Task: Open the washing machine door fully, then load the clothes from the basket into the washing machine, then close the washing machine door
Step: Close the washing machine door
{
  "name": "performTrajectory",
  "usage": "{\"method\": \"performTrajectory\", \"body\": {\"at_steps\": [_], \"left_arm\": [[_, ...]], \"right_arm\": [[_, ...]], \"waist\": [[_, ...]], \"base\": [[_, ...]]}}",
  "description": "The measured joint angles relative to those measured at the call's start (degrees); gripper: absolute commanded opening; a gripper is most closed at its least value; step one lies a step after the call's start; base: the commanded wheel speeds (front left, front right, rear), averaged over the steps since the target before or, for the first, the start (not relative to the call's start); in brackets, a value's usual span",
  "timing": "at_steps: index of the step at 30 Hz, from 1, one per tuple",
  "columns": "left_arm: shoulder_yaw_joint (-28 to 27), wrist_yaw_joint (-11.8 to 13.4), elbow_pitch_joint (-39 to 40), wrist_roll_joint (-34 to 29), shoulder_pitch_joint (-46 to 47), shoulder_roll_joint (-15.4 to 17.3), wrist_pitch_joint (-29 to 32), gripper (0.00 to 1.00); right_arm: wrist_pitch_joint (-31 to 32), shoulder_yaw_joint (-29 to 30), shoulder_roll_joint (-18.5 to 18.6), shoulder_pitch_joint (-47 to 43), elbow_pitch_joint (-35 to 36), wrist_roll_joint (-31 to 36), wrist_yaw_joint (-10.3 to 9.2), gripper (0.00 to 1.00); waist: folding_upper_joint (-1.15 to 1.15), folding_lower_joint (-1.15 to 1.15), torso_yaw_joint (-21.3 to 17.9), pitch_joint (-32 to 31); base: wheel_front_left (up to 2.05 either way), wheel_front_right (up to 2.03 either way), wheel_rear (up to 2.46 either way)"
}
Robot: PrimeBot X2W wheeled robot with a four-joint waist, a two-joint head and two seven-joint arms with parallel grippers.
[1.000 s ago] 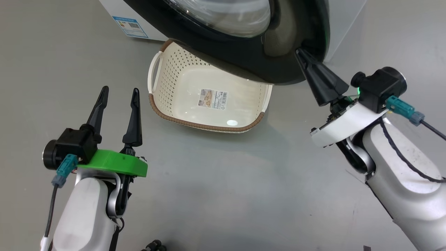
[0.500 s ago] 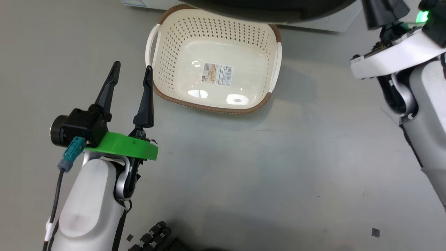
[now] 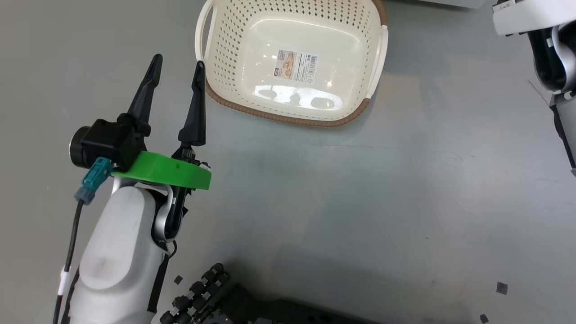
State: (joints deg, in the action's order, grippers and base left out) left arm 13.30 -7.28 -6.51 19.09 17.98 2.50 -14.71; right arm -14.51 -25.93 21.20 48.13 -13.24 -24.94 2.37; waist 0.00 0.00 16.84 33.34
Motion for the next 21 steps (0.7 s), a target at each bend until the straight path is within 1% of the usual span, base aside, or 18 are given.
{"method": "performTrajectory", "body": {"at_steps": [8, 14, 18, 21], "left_arm": [[1.4, 0.0, -0.46, 0.16, 0.8, -0.2, 0.0, 1.0], [1.63, 0.0, -0.47, 0.16, 1.92, -0.29, 0.0, 1.0], [1.65, -0.01, -0.58, 0.18, 2.25, -0.38, 0.0, 1.0], [1.47, 0.0, -0.7, 0.18, 2.3, -0.41, 0.0, 1.0]], "right_arm": [[-0.02, 1.25, -1.2, 2.68, -1.97, 0.62, 0.12, 0.0], [-0.07, 1.32, -1.52, 4.36, -2.78, 1.38, 1.1, 0.0], [-0.48, 1.51, -2.05, 4.58, -3.32, 1.44, 1.2, 0.0], [-0.48, 1.48, -2.32, 4.78, -3.87, 1.52, 1.93, 0.0]], "waist": [[0.0, 0.0, 0.88, 1.23], [0.0, 0.0, 0.93, 1.92], [0.0, 0.0, 0.78, 2.13], [0.0, 0.0, 0.56, 2.11]], "base": [[0.0, 0.0, 0.0], [0.0, 0.0, 0.0], [0.0, 0.0, 0.0], [0.0, 0.0, 0.0]]}}
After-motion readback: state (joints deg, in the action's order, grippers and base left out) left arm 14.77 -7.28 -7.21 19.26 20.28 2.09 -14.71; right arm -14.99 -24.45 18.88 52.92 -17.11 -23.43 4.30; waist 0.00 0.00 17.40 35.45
